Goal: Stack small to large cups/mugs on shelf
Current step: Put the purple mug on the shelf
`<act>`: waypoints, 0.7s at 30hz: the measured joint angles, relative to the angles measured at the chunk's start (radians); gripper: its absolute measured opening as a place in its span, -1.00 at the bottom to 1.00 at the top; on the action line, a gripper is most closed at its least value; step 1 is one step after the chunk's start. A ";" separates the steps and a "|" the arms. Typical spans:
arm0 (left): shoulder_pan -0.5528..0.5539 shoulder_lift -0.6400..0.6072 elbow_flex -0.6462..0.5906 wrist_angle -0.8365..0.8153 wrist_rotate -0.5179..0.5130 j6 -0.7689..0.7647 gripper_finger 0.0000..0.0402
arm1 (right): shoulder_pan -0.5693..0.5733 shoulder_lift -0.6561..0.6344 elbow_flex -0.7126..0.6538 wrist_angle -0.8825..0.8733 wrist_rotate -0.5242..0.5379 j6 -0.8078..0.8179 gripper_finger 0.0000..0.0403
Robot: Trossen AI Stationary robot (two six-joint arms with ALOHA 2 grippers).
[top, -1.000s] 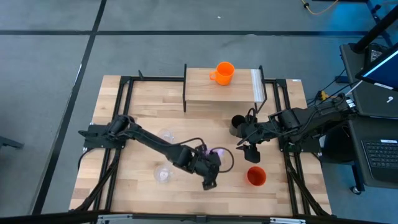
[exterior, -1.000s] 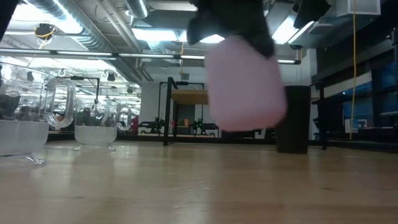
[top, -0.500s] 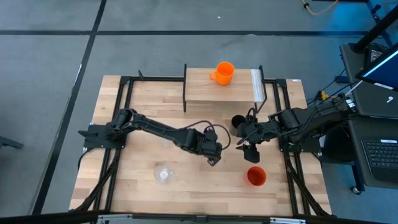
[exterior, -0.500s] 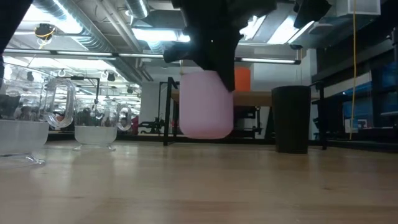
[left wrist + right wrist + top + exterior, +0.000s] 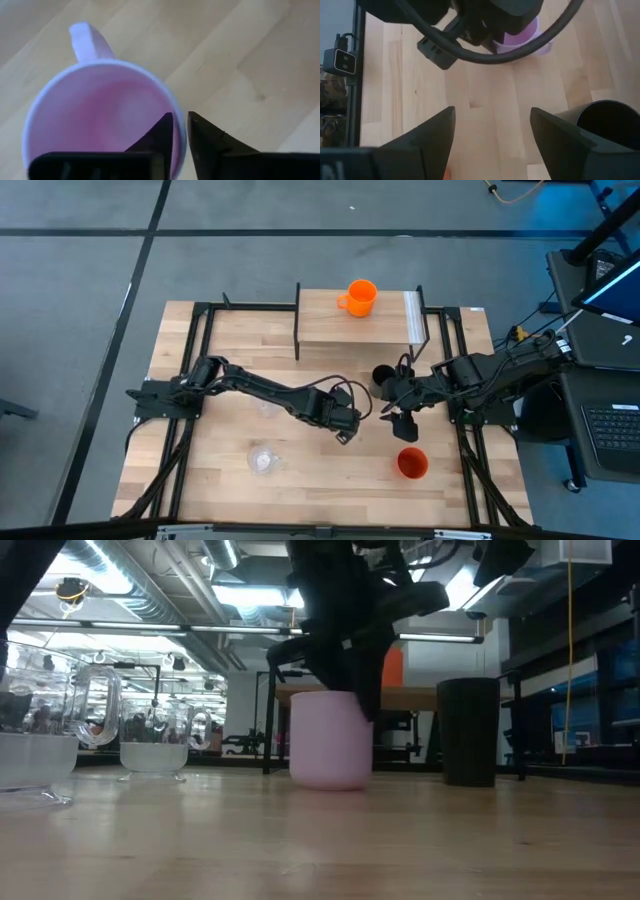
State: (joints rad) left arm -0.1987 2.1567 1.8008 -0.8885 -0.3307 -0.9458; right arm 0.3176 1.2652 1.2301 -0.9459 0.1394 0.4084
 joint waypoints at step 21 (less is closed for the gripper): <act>0.018 -0.058 0.064 -0.067 0.009 0.112 -0.47 | 0.000 -0.001 0.000 -0.019 0.000 0.002 0.28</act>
State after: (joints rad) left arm -0.1812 2.0985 1.8643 -0.9556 -0.3215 -0.8341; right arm 0.3173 1.2644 1.2301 -0.9653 0.1391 0.4099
